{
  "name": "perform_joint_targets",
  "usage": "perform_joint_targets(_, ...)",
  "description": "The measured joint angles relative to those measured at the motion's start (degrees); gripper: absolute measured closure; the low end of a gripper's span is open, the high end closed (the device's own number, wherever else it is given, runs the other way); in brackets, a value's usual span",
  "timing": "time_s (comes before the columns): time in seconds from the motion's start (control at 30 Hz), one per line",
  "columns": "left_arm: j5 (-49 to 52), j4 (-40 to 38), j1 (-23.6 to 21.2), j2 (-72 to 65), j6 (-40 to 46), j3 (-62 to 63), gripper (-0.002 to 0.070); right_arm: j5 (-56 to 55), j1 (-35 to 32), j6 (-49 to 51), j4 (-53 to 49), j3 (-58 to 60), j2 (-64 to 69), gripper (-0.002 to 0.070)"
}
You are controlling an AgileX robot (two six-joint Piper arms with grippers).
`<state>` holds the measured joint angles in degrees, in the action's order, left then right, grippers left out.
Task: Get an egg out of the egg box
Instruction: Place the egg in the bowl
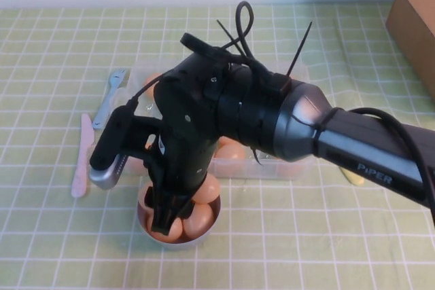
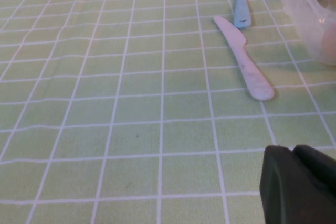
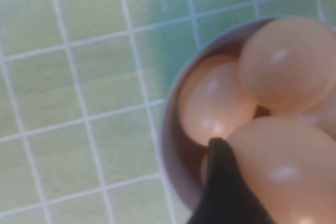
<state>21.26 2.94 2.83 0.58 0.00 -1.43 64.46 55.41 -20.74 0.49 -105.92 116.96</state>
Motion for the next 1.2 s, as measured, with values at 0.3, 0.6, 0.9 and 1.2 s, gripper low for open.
perform_joint_targets(0.3,0.0,0.0,0.0,0.0,-0.3,0.0,0.068,-1.4,0.0,-0.22,-1.49,0.0,2.16,0.0307)
perform_joint_targets(0.6,0.0,0.0,0.0,0.0,-0.3,0.0,0.068,-1.51,0.0,-0.22,-1.59,0.0,2.29,0.0307)
perform_joint_targets(0.9,0.0,0.0,0.0,0.0,0.0,0.0,0.068,-1.51,0.0,-0.22,-1.59,0.0,2.29,0.0292)
perform_joint_targets(1.2,0.0,0.0,0.0,0.0,0.0,0.0,0.0679,-1.51,0.0,-0.22,-1.71,0.0,2.29,0.0225)
